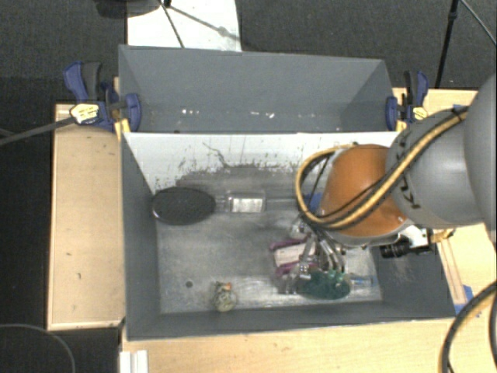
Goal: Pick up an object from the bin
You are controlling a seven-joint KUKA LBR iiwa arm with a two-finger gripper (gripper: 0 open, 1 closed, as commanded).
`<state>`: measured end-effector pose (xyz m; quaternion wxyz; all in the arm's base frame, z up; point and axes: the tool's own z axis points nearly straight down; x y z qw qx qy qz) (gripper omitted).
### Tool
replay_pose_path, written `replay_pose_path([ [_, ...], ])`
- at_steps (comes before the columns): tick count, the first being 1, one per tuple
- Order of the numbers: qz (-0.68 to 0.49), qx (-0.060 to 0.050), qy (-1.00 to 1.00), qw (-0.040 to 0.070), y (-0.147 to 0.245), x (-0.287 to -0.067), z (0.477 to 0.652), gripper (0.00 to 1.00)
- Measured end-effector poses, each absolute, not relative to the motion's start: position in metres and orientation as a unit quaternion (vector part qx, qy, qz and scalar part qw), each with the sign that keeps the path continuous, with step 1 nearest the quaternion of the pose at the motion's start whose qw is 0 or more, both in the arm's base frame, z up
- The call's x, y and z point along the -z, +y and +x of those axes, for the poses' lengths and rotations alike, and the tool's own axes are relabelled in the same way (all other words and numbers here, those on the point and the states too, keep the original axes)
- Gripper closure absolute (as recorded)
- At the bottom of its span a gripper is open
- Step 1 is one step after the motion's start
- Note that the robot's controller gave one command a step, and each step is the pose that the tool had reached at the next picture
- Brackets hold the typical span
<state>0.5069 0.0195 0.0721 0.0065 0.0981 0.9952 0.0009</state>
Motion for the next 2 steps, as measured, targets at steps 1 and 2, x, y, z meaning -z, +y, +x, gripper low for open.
replay_pose_path([
  [1, 0.102, -0.002, 0.995, 0.011, 0.019, -0.075, 0.509, 1.0],
  [2, 0.104, -0.001, 0.995, 0.005, 0.013, -0.326, 0.498, 1.0],
])
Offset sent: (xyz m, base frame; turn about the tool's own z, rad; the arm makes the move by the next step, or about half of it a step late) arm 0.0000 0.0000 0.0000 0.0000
